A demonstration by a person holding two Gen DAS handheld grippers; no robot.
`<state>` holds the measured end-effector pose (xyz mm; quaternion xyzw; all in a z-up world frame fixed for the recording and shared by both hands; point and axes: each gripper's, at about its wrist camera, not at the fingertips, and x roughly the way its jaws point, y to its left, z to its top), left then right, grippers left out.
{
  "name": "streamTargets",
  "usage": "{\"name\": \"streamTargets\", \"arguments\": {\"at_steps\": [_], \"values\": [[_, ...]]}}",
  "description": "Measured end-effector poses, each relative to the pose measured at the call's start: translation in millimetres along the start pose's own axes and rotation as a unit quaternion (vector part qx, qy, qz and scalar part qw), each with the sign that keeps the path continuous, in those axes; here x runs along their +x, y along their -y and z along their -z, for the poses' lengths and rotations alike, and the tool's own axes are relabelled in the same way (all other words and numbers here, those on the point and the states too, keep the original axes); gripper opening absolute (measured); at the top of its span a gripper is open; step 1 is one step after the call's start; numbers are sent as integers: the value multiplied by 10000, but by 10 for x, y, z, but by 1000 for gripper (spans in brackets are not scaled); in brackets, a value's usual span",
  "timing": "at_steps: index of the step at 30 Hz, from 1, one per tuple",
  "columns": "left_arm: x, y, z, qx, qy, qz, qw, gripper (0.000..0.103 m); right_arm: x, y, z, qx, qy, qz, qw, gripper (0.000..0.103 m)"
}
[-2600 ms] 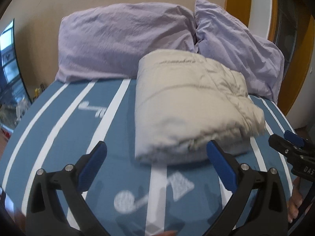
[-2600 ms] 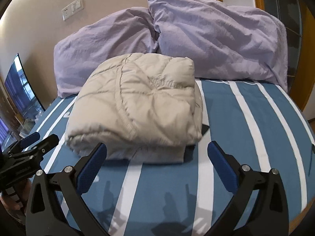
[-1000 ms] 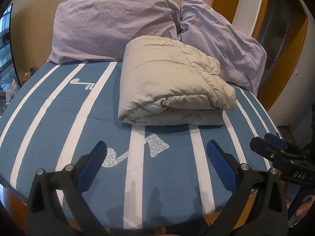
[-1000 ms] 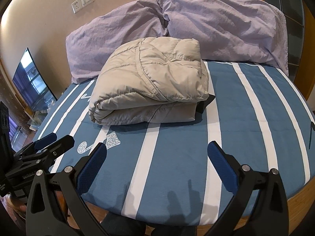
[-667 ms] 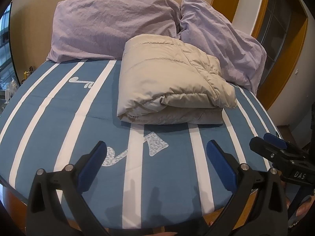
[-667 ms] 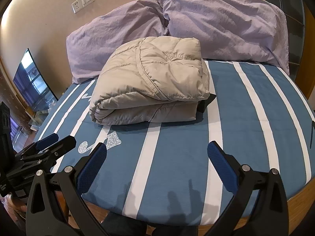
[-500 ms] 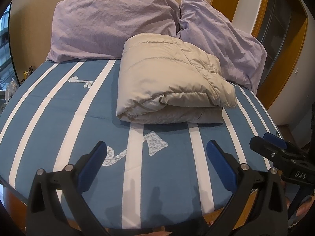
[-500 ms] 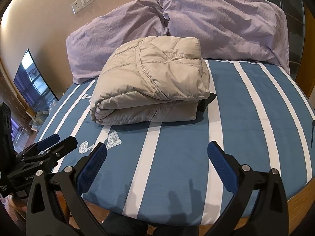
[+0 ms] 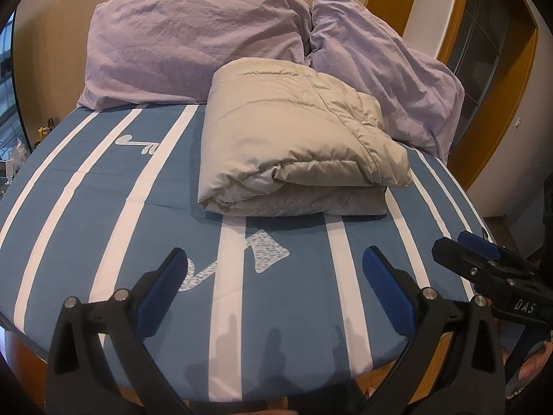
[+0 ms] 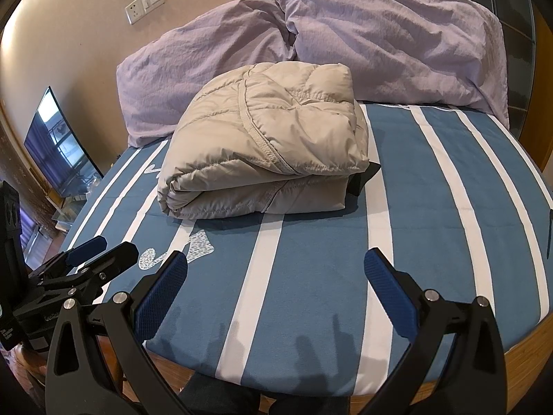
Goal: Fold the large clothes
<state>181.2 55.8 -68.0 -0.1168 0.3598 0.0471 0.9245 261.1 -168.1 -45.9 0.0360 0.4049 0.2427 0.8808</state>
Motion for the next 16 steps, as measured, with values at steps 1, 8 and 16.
{"name": "streamTargets", "arguments": {"at_steps": [1,8,16], "values": [[0,-5,-3,3,-1,2,10000,101,0,3,-1,2,-2,-1,10000,102],[-2,6,-4,9,-2,1,10000,101,9,10,16,16,-17,-25,10000,102],[-1,12,-8,4,-1,2,10000,101,20,18,25,37,-32,-28,10000,102]]}}
